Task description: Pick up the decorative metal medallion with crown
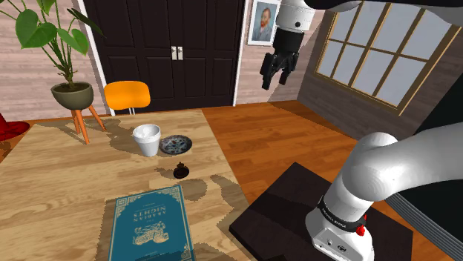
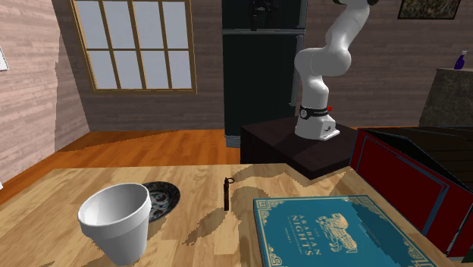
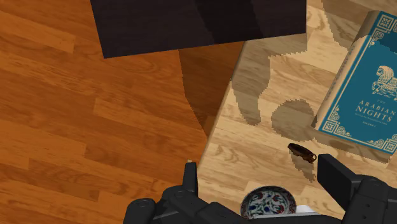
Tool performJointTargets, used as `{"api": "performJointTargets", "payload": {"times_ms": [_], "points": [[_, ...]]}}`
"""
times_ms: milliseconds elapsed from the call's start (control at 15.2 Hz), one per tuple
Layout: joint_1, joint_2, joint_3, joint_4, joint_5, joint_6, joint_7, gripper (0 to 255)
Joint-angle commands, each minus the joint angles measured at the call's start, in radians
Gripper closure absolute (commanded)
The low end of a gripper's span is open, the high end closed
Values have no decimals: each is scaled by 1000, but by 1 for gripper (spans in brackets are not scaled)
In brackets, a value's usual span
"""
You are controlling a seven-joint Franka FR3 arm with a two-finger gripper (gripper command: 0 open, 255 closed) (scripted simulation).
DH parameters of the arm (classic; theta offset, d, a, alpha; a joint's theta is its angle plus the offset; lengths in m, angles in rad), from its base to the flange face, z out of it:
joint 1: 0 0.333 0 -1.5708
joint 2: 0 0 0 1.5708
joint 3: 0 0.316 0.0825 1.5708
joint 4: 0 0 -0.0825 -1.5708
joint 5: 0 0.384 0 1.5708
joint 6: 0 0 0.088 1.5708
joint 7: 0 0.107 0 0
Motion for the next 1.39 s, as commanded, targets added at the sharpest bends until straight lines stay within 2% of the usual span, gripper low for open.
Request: {"api": "performJointTargets", "payload": {"times_ms": [0,660,1320], "points": [[0,0,0,0,0,0,0,0],[41,212,71,-114,63,333,42,0],[75,538,145,-90,90,645,85,0]]}}
